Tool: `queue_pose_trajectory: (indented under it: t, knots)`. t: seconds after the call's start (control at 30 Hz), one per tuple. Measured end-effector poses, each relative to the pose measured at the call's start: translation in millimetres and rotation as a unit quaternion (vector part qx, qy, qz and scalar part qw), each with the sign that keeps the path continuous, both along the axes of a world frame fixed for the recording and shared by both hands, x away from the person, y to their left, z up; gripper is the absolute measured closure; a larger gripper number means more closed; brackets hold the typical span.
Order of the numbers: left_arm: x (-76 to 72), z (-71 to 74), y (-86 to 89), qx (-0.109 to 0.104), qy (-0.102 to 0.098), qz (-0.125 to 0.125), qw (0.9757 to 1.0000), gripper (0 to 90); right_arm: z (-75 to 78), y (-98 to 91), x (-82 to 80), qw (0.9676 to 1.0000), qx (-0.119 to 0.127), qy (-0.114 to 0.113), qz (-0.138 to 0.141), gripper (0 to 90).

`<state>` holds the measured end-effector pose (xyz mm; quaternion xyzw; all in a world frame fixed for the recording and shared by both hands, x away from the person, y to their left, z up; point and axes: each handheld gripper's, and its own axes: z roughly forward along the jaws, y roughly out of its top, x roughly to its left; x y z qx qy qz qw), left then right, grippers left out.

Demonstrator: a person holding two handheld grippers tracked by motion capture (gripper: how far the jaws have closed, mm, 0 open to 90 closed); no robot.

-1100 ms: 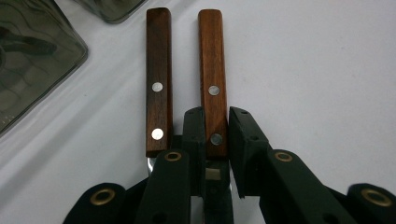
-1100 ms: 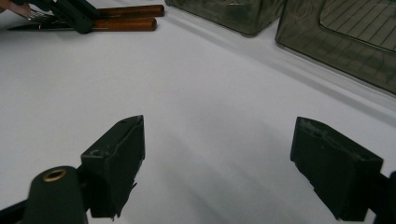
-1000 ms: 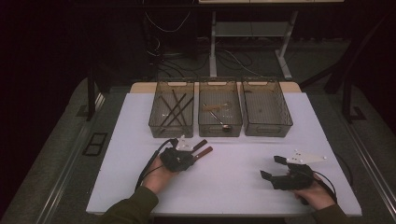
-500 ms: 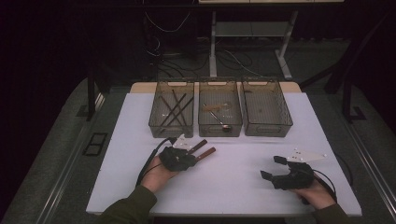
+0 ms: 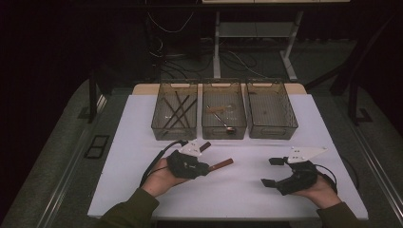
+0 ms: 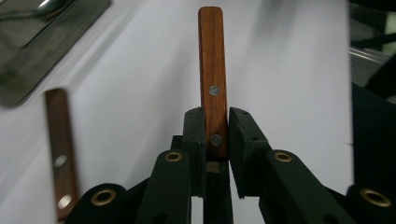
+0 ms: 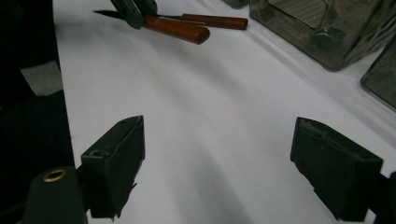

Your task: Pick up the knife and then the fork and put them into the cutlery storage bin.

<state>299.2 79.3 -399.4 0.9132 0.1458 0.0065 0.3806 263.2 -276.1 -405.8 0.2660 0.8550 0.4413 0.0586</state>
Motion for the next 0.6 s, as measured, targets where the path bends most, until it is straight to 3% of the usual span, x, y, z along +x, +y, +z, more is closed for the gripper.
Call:
queue_pose_trajectory:
  t: [0.17,0.37,0.43,0.53,0.6]
  knots:
    - [0.0,4.6,-11.7,0.005,-0.004,-0.044,0.999,76.9,2.9,11.1,3.0,0.9995,-0.017,-0.005,0.027,18.0]
    - [7.1,7.5,-24.3,0.003,-0.005,-0.071,0.9975,76.9,7.1,25.3,11.4,0.9985,-0.022,-0.014,0.047,18.1]
    - [8.8,10.3,-28.3,0.011,-0.009,-0.083,0.9965,76.9,8.3,30.4,14.3,0.9984,-0.022,-0.011,0.051,18.1]
    - [10.5,14.1,-34.5,0.006,-0.005,-0.099,0.995,76.9,10.6,37.1,18.7,0.9976,-0.018,-0.01,0.066,18.2]
    - [11.4,15.3,-39.4,0.014,-0.01,-0.109,0.9939,76.9,12.2,42.8,21.0,0.9969,-0.022,-0.009,0.074,18.1]
